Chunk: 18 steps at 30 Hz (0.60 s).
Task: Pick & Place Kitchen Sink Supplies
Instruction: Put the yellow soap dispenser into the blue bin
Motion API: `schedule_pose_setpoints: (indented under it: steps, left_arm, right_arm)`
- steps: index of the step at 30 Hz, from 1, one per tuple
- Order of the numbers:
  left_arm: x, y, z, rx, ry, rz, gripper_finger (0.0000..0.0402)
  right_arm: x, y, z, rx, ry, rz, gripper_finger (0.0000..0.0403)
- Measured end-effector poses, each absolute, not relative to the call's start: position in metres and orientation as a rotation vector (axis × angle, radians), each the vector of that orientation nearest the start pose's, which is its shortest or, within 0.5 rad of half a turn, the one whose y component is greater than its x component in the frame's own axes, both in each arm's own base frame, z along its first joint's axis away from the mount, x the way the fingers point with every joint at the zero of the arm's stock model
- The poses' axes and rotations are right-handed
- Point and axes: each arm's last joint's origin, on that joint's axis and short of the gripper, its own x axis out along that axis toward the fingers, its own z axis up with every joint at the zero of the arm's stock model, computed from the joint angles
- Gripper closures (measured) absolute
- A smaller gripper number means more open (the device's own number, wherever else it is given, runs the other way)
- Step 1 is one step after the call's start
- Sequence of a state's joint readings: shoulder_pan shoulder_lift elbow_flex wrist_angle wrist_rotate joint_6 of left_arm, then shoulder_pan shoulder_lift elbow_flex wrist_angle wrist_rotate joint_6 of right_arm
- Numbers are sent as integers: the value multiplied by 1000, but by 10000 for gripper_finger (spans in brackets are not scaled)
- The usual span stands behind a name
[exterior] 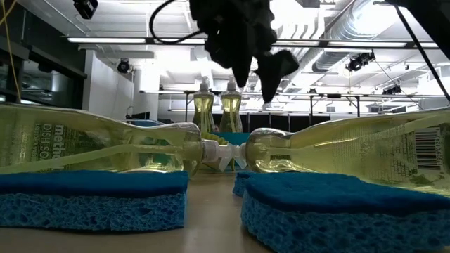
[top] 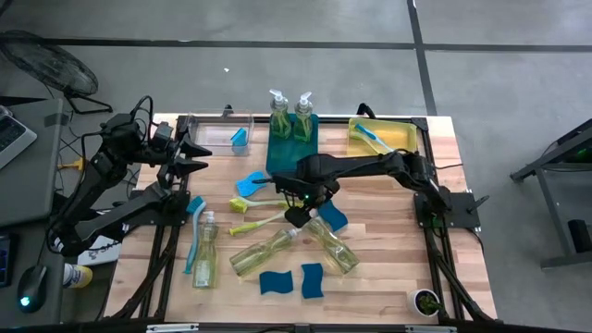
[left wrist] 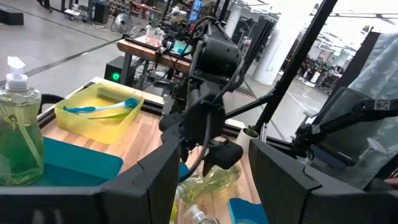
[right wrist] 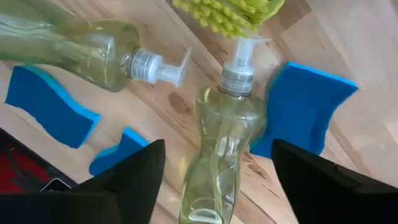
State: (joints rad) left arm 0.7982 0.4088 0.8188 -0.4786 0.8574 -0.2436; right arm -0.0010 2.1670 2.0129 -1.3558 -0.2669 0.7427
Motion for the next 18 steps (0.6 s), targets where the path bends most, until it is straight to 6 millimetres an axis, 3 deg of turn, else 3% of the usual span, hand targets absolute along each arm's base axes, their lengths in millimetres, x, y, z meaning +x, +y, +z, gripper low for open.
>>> schedule_pose_setpoints:
  steps: [7,18]
  left_arm:
    - [61,31,354,-302,61,-57,213]
    - [61,31,350,-335,92,-54,213]
  right_arm:
    - [433,-2,221,822,1603,-336,44]
    - [438,-10,182,843,1752,-319,36]
